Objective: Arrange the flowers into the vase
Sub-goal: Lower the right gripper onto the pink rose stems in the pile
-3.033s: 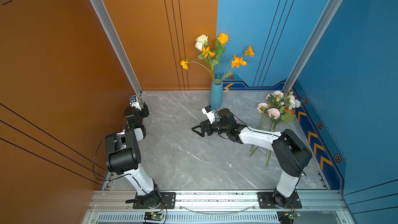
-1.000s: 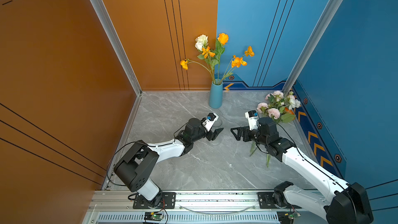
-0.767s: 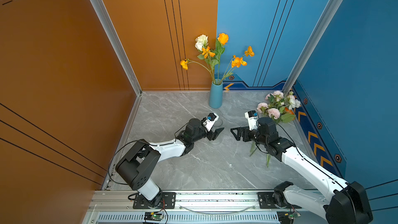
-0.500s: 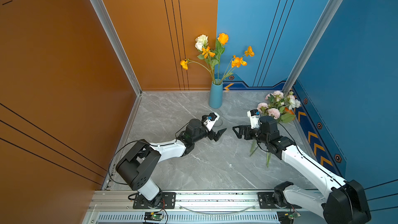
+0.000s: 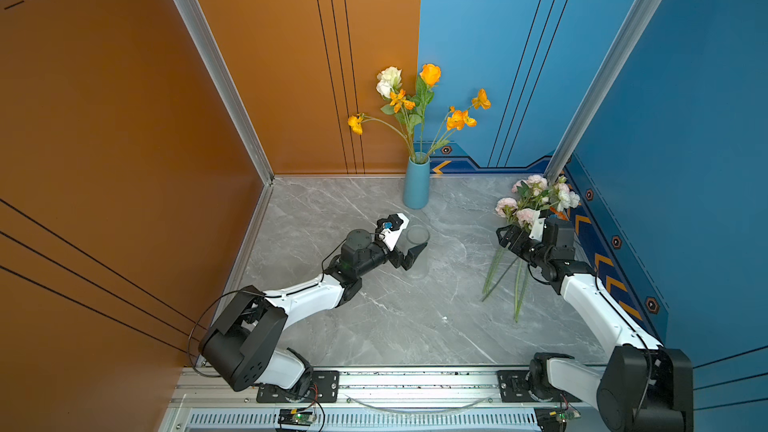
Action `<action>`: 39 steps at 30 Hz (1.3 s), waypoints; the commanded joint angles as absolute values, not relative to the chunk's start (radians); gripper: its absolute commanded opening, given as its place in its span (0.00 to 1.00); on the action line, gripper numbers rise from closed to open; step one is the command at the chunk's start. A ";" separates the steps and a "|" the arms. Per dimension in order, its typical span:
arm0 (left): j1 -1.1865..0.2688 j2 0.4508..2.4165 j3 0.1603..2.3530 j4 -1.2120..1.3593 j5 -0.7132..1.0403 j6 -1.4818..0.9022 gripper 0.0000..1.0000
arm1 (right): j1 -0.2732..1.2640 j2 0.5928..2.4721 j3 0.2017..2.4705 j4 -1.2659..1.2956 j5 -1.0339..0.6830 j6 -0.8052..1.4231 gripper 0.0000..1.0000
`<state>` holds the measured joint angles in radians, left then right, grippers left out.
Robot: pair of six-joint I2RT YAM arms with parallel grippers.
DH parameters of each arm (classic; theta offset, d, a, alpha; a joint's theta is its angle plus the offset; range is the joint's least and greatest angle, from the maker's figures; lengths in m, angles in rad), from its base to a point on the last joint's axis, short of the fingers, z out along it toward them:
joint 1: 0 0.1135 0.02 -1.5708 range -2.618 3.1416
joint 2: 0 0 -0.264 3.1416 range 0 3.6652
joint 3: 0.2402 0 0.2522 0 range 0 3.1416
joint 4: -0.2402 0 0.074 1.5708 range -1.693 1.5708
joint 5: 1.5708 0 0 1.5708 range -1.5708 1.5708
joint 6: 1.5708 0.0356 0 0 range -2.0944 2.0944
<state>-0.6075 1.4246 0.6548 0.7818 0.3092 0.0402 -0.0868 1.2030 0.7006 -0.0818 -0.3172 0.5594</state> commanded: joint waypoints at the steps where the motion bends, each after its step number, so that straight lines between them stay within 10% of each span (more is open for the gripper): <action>1: -0.603 1.389 0.649 0.801 0.408 0.023 0.98 | -0.143 1.296 0.685 0.024 -0.390 0.644 0.86; 8: -0.611 1.290 0.679 0.781 0.435 0.018 0.98 | -0.211 1.454 0.700 0.135 -0.455 0.696 0.83; 20: -0.677 1.297 1.189 -0.060 0.525 0.249 0.98 | -0.145 1.514 0.834 0.080 -0.405 0.685 0.73; 39: -0.992 1.290 0.970 0.053 0.093 0.389 0.98 | -0.082 1.738 0.981 0.030 -0.249 0.681 0.68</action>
<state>-0.9951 1.3094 0.9573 0.0559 0.1364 0.3565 -0.0875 1.7248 0.9604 0.0601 -0.2821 0.6853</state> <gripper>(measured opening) 0.979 0.684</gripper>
